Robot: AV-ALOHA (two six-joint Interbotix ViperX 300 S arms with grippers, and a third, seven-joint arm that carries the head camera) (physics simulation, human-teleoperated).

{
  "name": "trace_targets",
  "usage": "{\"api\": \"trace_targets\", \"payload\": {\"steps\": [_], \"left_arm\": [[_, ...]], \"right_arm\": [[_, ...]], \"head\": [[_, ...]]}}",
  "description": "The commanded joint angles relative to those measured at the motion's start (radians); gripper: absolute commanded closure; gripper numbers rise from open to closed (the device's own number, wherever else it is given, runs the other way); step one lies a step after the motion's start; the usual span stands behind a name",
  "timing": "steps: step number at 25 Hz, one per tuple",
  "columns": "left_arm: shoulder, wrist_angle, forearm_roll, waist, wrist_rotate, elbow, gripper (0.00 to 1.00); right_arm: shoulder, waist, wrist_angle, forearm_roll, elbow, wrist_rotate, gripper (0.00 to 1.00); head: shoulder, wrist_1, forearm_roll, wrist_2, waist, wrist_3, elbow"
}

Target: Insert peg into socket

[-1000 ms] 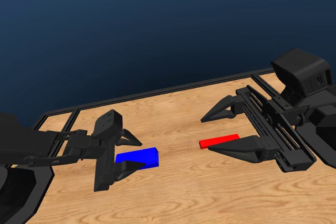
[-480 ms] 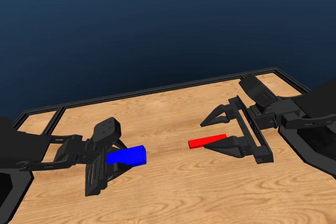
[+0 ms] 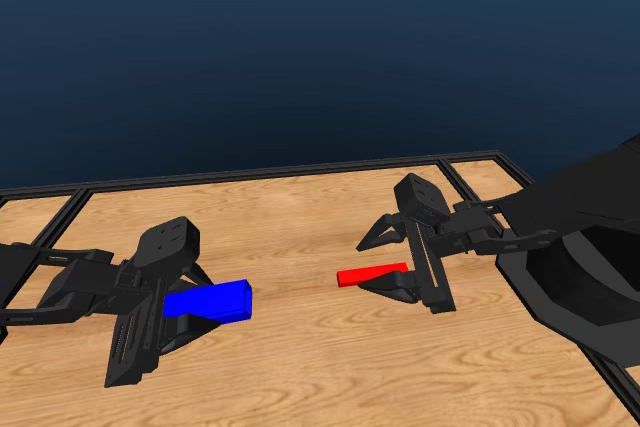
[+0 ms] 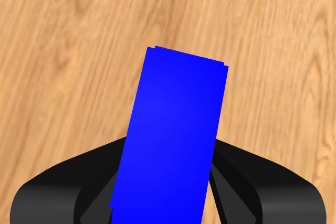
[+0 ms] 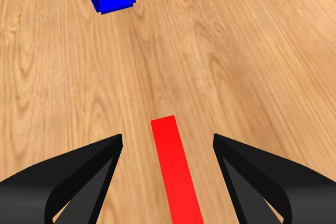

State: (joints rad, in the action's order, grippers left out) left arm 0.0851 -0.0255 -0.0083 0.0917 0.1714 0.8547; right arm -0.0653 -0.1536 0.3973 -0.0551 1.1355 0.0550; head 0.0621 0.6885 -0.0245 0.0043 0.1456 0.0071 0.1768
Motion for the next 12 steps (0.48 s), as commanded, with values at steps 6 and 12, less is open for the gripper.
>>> {"api": "trace_targets", "payload": {"steps": [6,12], "left_arm": [[-0.075,0.039,0.0,-0.008,0.013,0.022,1.0],[-0.095,0.056,-0.003,-0.007,0.023,0.043,1.0]], "right_arm": [[0.118,0.008,-0.058,0.026,-0.065,0.029,0.0],[0.15,0.019,-0.107,0.026,-0.089,-0.022,1.0]], "head": [[0.017,-0.004,0.001,-0.013,-0.023,-0.006,-0.009],[0.022,0.005,0.001,-0.015,-0.028,-0.005,-0.006]]}}
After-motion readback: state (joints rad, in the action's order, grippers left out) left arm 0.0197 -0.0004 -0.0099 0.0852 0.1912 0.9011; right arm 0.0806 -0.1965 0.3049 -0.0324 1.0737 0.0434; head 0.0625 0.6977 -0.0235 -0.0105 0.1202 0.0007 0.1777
